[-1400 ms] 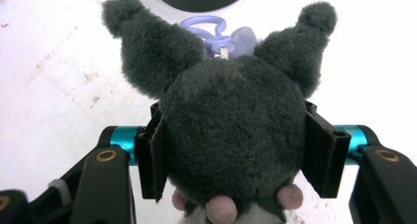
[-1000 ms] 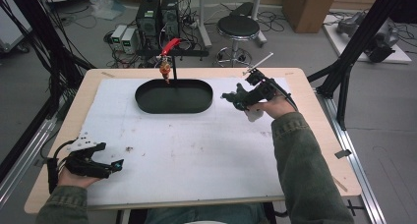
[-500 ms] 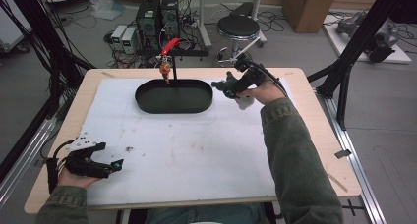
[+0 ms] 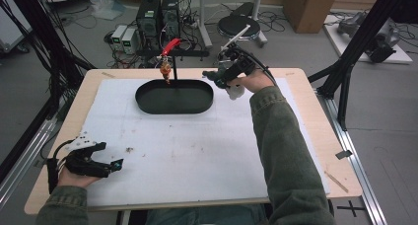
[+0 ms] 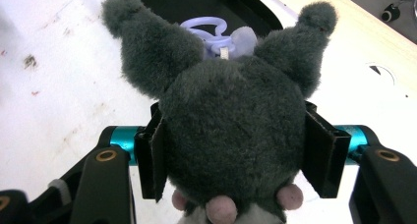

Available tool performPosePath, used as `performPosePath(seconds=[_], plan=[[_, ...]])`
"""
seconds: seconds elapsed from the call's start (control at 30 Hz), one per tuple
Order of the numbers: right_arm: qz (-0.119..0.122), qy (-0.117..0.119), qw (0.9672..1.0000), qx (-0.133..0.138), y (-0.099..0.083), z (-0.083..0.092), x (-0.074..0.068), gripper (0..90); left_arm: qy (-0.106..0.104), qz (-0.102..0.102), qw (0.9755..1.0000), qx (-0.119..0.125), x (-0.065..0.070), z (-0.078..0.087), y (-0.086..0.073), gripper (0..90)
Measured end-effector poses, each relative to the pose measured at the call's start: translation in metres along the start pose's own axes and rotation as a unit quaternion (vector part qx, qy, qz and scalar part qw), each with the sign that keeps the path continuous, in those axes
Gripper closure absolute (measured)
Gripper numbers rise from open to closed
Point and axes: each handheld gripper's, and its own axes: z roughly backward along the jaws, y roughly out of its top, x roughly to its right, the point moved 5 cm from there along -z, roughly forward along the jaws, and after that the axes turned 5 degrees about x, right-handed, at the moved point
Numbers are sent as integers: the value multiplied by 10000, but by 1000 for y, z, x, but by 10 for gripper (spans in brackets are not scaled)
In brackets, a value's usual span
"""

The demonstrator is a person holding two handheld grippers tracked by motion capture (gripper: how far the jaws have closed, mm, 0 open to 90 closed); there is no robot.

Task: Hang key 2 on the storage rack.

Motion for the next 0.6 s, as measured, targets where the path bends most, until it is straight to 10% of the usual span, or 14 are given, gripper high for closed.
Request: performPosePath(seconds=[0.6], plan=[[-759, 52, 9971, 8, 36, -9, 26, 381, -35, -75, 10000, -17, 1, -3, -1, 17]])
